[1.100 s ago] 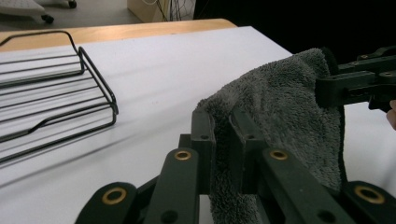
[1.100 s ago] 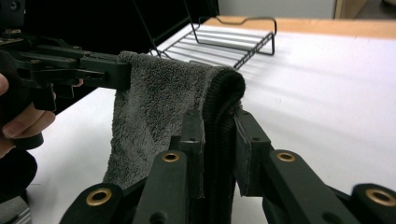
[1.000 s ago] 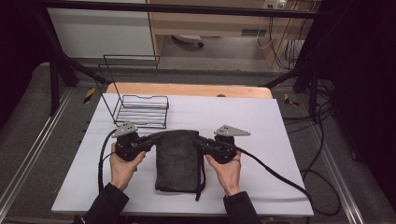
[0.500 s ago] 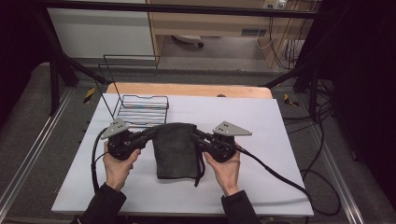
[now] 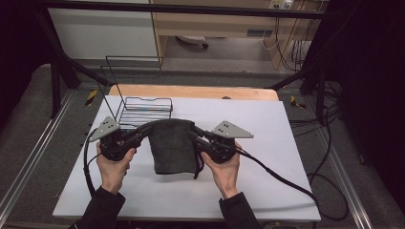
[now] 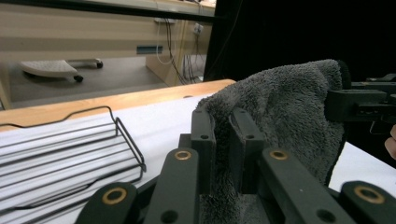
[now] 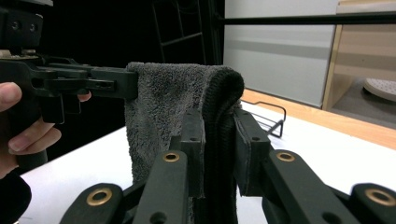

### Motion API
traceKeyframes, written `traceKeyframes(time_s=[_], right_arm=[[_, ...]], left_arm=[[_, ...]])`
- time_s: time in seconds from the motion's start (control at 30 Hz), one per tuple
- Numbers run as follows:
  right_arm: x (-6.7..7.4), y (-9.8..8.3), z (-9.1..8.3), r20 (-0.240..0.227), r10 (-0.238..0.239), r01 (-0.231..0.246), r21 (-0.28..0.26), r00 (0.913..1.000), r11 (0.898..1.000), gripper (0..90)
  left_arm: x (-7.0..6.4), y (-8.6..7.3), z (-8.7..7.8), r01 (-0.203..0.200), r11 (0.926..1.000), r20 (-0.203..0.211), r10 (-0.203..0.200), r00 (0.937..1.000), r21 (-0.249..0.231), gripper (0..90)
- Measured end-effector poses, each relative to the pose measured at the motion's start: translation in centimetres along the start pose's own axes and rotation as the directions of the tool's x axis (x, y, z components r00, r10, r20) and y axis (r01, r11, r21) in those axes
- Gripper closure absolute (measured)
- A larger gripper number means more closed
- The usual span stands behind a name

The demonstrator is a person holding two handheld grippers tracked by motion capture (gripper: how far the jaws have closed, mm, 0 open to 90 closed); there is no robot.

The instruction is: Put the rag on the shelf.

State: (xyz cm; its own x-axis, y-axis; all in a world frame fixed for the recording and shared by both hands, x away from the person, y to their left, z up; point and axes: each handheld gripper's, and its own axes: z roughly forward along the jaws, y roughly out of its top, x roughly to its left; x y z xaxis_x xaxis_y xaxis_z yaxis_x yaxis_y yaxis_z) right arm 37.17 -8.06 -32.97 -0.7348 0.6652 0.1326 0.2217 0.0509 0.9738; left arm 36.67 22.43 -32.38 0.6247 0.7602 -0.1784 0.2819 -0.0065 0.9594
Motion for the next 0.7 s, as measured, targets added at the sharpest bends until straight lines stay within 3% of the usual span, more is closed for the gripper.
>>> traceKeyframes(time_s=[0.47, 0.7], right_arm=[[1.2, 1.8, 0.7, 0.004, -0.036, 0.036, -0.082, 0.9994, 0.996, 76.7], [1.6, 3.1, 1.1, 0.006, -0.052, 0.052, -0.125, 0.9986, 0.991, 76.8]], left_arm=[[0.3, 1.5, -1.4, -0.036, 0.9953, -0.021, 0.035, 0.9992, -0.090, 81.0], [0.5, 3.0, -1.8, -0.045, 0.9890, -0.037, 0.040, 0.9985, -0.141, 81.1]])
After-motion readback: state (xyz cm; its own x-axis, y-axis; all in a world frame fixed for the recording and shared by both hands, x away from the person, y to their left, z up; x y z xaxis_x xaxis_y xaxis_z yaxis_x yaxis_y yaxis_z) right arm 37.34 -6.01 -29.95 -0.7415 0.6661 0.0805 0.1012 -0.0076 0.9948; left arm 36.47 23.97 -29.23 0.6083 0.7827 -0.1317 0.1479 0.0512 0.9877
